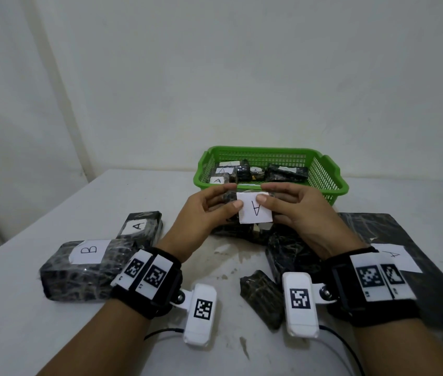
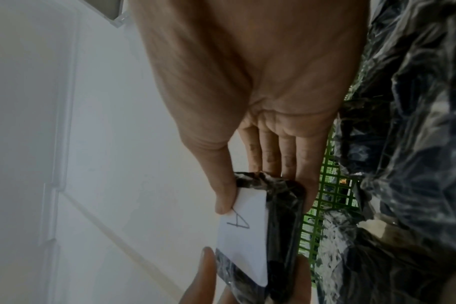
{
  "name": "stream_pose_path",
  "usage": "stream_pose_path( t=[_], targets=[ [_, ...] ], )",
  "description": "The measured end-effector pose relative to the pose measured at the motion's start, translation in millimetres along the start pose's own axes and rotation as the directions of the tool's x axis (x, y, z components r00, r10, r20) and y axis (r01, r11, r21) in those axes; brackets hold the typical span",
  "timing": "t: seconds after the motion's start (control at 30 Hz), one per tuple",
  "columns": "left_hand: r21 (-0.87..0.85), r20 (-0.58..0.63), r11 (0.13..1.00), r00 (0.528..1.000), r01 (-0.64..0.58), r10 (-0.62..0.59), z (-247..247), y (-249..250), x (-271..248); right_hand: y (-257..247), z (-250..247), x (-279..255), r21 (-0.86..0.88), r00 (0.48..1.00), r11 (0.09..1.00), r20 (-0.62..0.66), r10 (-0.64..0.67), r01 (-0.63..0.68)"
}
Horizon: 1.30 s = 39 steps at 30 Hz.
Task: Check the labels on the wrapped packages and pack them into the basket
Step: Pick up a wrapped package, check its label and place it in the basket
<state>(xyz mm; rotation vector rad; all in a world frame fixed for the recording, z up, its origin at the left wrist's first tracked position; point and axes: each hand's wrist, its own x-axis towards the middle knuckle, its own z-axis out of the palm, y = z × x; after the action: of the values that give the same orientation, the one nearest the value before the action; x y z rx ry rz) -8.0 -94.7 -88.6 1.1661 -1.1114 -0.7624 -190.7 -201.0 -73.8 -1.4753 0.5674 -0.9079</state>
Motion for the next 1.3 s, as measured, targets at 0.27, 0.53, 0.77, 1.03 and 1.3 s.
stream_pose_path(
  t=[0.27,0.53,0.77,1.03,1.3],
  targets=[
    [-0.088,-0.018,0.996,1.0,0.017,-0.019,-0.5,3.6,0.0,0.3,-2.0,-0.9,-0.078,1.0,0.997,0.012,-0.007,0.008],
    [-0.007,-0.001,0.995,0.995,-0.104,0.104,-5.0,6.1,-0.9,-3.4,-0.5,-3.0,-0.086,0.997,0.994,0.04,-0.061,0.065],
    [-0.01,0.11,0.99,0.984,-0.14,0.14,-6.0,7.1,-2.3,-5.6,1.2,-1.9,0.045,0.994,0.996,0.076,0.078,-0.081],
    [0.055,0.04,0.998,0.999,-0.023,0.021,-1.2,5.4,-1.6,0.8,2.7,-1.9,-0.022,0.996,0.998,0.073,0.058,-0.057],
    [0.07,0.04,0.996,0.998,-0.057,0.055,0.4,5.1,-3.3,0.7,2.2,-2.0,-0.022,0.999,1.0,0.045,0.015,-0.014]
  ],
)
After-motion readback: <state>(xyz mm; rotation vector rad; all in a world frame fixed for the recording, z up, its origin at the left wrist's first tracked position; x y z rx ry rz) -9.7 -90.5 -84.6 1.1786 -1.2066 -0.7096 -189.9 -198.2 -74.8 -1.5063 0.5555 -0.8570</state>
